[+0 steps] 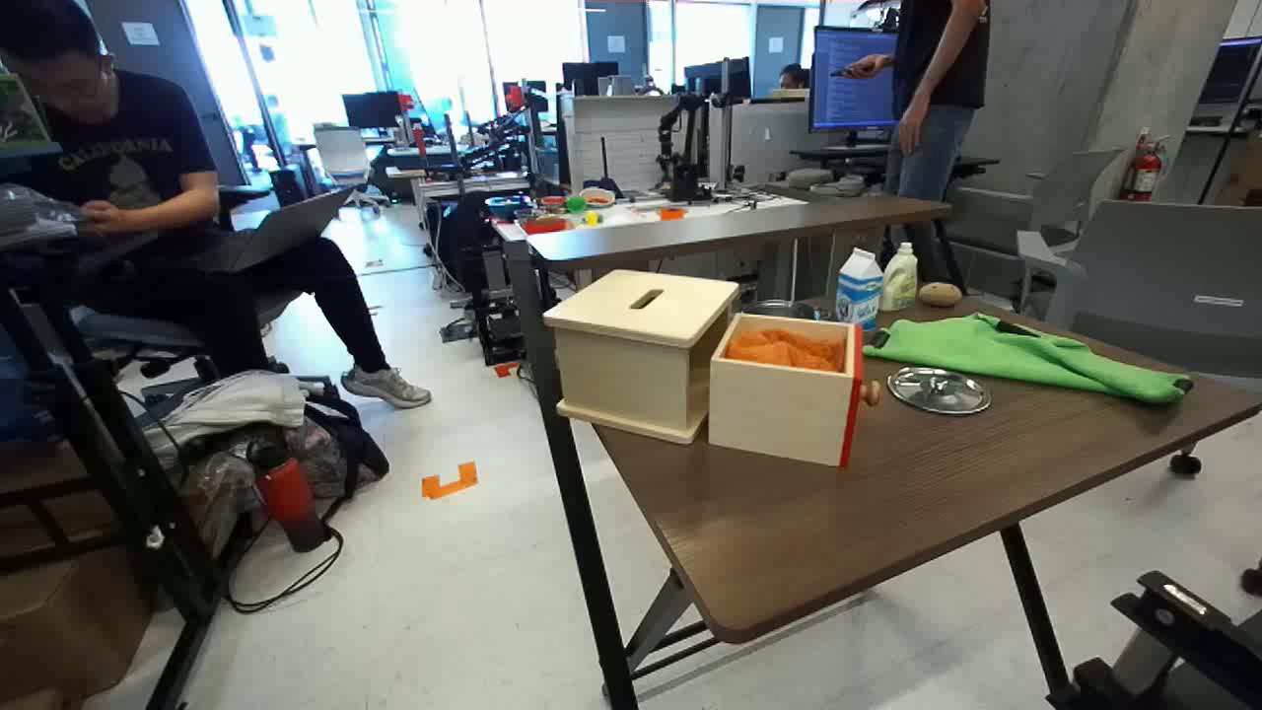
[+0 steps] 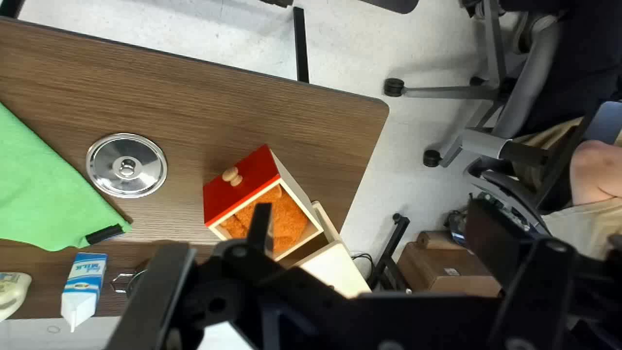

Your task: Use the green towel to wipe the right side of the table

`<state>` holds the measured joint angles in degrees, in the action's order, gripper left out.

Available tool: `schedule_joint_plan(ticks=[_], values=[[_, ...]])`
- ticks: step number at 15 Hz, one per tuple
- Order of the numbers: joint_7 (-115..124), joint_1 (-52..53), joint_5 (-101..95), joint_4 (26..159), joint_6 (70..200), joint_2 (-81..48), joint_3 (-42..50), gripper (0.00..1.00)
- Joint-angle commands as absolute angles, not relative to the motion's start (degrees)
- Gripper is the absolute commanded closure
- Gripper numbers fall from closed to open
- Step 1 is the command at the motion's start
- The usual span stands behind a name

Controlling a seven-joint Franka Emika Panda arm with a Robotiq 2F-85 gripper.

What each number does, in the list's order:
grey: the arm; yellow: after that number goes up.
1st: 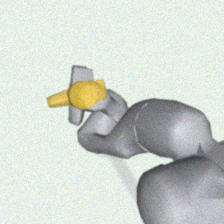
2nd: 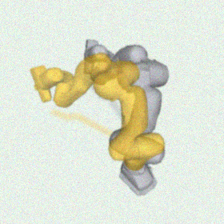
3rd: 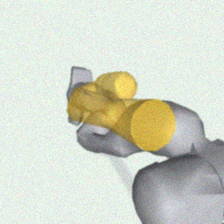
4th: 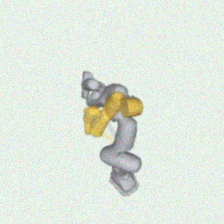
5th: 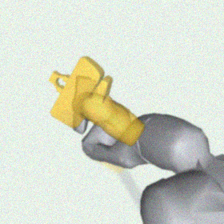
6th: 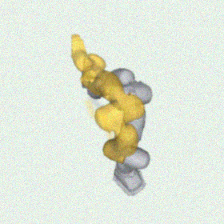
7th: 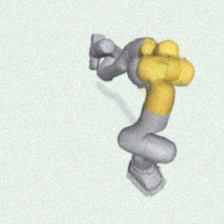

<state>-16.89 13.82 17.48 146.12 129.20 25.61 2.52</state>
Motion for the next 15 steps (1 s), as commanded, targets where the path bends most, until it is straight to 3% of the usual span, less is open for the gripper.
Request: schedule_joint_plan(ticks=[1,15], values=[[-17.2,12.9,17.9,146.0,128.9,25.6,1.7,0.0],[-17.2,12.7,17.8,145.9,129.2,25.1,1.7,0.0]])
